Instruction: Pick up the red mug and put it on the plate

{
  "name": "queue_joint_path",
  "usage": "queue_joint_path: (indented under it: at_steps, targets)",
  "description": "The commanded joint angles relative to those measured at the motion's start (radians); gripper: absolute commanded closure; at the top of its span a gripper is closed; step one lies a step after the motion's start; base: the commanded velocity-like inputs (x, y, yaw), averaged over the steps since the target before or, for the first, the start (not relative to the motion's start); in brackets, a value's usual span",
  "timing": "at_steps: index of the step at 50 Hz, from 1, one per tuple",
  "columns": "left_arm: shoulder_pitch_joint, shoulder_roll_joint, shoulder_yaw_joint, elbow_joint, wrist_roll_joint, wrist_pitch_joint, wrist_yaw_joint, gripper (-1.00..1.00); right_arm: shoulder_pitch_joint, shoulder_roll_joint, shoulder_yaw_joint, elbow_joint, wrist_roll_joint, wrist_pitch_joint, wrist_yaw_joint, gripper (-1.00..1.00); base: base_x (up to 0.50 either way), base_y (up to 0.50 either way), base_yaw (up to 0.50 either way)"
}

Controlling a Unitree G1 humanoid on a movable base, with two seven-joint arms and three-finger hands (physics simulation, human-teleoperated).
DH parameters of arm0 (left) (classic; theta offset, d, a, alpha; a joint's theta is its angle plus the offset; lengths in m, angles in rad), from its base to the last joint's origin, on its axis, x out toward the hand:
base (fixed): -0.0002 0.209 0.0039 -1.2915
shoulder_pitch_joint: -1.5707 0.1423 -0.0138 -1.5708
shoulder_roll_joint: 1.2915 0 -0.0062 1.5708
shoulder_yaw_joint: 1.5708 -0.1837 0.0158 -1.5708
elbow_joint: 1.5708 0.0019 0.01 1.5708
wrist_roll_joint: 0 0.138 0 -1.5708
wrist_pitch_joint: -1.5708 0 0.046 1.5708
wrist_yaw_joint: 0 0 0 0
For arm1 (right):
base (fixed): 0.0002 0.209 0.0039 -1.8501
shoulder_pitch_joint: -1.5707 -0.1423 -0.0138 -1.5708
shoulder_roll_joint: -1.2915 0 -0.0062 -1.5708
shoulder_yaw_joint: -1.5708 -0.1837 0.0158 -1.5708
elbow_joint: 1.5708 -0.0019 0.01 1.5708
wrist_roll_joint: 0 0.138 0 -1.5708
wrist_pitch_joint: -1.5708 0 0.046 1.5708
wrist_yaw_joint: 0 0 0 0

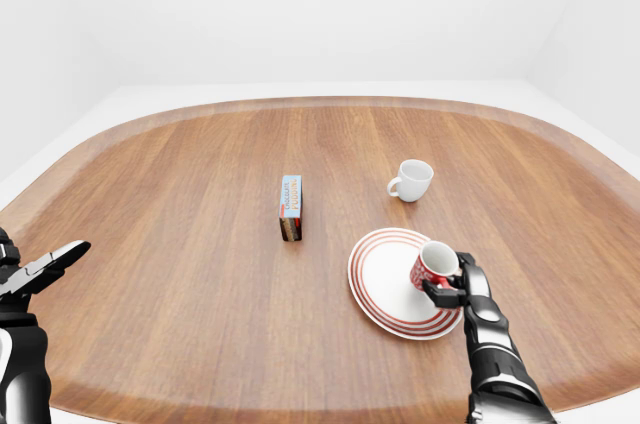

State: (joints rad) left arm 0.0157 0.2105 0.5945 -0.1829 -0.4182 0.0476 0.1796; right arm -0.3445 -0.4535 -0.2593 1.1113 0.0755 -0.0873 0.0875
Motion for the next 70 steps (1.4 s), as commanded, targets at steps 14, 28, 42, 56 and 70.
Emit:
queue_joint_path:
  at_steps: [14,28,42,56,70]
  targets:
    - [0.003,-0.001,0.006,-0.015,-0.003,0.013,0.002,-1.00,-0.130,0.046,0.042,0.172,-0.013,0.000,-0.070,1.00,0.00,0.00,0.00]
    - [0.004,-0.002,0.004,-0.015,-0.001,0.010,0.001,-1.00,-0.128,0.050,0.047,0.174,-0.020,0.000,-0.072,0.35,0.00,0.00,0.00]
    - [0.004,-0.001,0.006,-0.008,-0.002,0.004,-0.002,-1.00,-0.128,0.048,0.047,0.172,-0.022,0.000,-0.076,-1.00,0.00,0.00,0.00]
    - [-0.002,0.004,0.000,0.025,-0.003,-0.022,-0.006,-1.00,0.242,0.092,-0.187,-1.414,0.147,0.175,0.100,-1.00,0.00,0.00,0.00]
    - [0.007,0.000,0.001,-0.005,-0.005,-0.004,-0.002,-1.00,0.233,0.118,-0.376,-1.725,0.153,0.175,0.152,-1.00,0.00,0.00,0.00]
